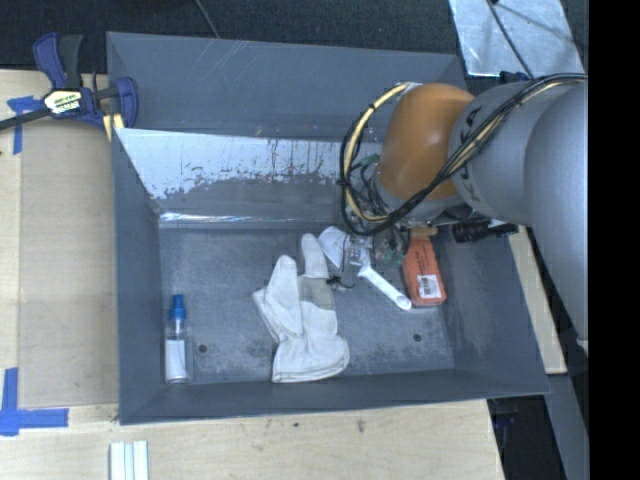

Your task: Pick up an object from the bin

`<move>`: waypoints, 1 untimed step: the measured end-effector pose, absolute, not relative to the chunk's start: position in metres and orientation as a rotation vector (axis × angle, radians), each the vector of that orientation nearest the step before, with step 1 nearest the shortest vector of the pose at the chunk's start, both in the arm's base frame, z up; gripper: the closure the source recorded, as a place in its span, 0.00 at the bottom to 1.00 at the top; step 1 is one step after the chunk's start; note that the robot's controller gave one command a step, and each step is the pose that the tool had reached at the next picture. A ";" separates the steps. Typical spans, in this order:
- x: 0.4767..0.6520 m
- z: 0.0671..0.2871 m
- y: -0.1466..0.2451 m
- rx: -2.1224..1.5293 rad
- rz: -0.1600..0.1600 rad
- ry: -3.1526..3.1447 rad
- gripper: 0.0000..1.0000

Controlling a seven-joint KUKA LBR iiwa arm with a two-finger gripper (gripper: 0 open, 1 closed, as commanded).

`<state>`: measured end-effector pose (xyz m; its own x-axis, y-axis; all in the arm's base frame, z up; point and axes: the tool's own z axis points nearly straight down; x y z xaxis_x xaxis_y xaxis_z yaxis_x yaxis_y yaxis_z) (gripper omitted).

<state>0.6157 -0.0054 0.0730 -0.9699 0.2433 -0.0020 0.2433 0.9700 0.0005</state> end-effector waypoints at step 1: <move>0.611 0.072 0.006 0.105 0.002 3.134 1.00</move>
Offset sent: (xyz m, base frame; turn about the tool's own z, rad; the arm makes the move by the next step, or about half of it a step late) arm 0.0000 0.0000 0.0000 0.0000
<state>0.6106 0.0061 0.0723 -0.9977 0.0670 -0.0060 0.0670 0.9978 0.0016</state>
